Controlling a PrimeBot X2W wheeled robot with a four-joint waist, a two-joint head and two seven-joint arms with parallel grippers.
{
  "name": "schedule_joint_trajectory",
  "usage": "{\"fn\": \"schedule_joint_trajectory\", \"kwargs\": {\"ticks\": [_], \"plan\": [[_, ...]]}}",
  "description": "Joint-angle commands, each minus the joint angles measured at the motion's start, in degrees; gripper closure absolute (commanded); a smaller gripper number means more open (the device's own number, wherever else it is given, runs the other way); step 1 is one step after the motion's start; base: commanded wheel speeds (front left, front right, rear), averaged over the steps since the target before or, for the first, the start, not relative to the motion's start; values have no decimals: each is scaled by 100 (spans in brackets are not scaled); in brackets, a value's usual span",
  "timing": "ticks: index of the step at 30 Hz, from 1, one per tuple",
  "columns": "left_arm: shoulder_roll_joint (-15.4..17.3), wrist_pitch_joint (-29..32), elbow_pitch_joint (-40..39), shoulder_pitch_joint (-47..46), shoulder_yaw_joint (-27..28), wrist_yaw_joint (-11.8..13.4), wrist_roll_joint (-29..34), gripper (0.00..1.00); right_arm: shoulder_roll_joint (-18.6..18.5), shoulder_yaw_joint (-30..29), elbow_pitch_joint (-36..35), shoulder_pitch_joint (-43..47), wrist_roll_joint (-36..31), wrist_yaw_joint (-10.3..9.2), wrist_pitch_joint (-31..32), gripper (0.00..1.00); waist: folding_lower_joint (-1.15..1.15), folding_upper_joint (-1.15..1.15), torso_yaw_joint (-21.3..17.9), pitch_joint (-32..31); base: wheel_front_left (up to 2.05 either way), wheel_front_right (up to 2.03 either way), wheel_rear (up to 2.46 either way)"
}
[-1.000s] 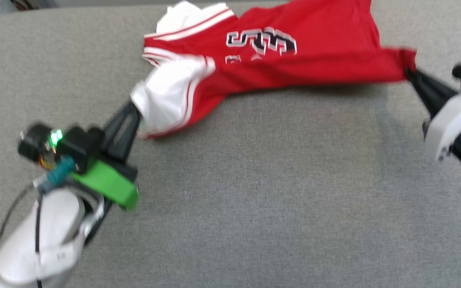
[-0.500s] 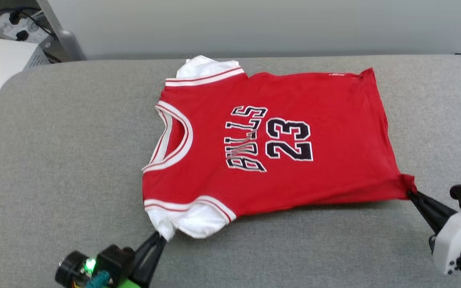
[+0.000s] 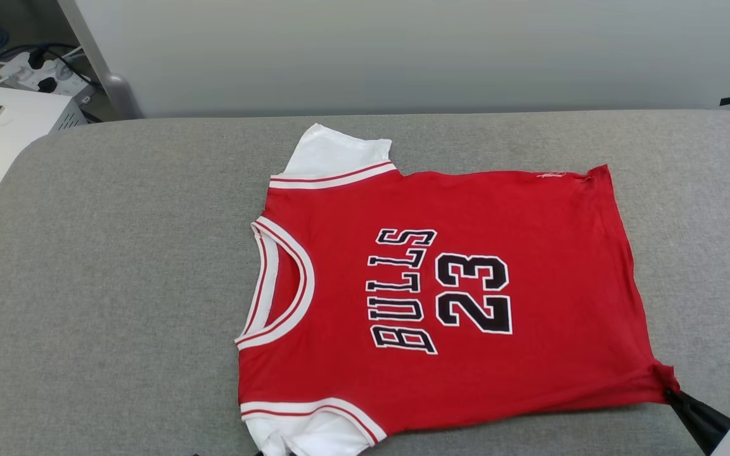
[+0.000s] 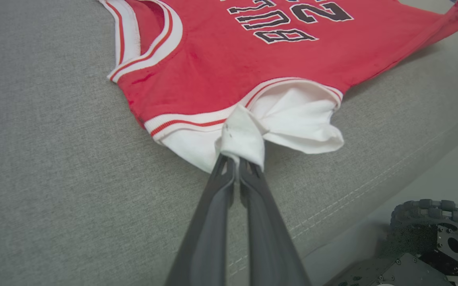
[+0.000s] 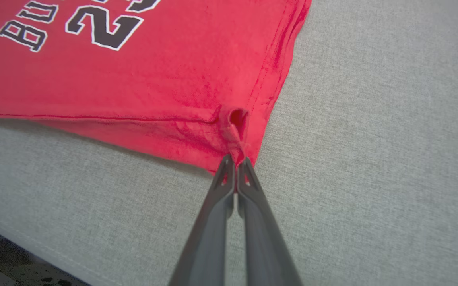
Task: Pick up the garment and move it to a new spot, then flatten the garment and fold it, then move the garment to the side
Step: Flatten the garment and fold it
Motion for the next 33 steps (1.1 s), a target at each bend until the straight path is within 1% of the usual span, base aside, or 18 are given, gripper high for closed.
{"fn": "schedule_joint_trajectory", "kwargs": {"ticks": [1,4,9,12,15,18,22,27,28,33], "plan": [[9,-6,41,-125,25,-42,46,100,76,-135,-84,66,-67,-3,53,100,1,0,-9,9,0,0,0],[33,-12,111,-373,49,-129,117,100,212,-376,-219,84,-160,-3,163,100,1,0,-27,23,0,0,0],[102,30,231,-1008,171,-367,179,100,378,-685,-463,-37,-246,-3,337,100,1,0,-90,138,0,0,0],[147,98,337,-1454,214,-532,258,100,434,-786,-579,-189,-269,-3,434,100,1,0,-147,293,0,0,0],[122,172,494,-1958,238,-713,289,100,484,-846,-657,-414,-257,-3,534,100,1,0,-207,511,0,0,0],[104,251,682,-2428,212,-844,349,100,498,-853,-670,-677,-230,-3,610,100,1,0,-281,738,0,0,0],[75,337,1079,-3054,119,-991,313,100,523,-814,-531,-1100,-171,-3,752,100,1,0,-356,1068,0,0,0],[60,311,1614,-3660,-108,-1056,272,100,575,-609,-211,-1628,-95,-3,871,100,1,0,-436,1390,0,0,0],[27,300,1848,-3844,-244,-1065,196,100,594,-505,-42,-1816,-82,-3,891,100,1,0,-447,1491,0,0,0],[-15,154,2335,-4190,-778,-1069,-103,100,680,-219,440,-2213,-54,-3,866,100,1,0,-480,1675,0,0,0]]}}
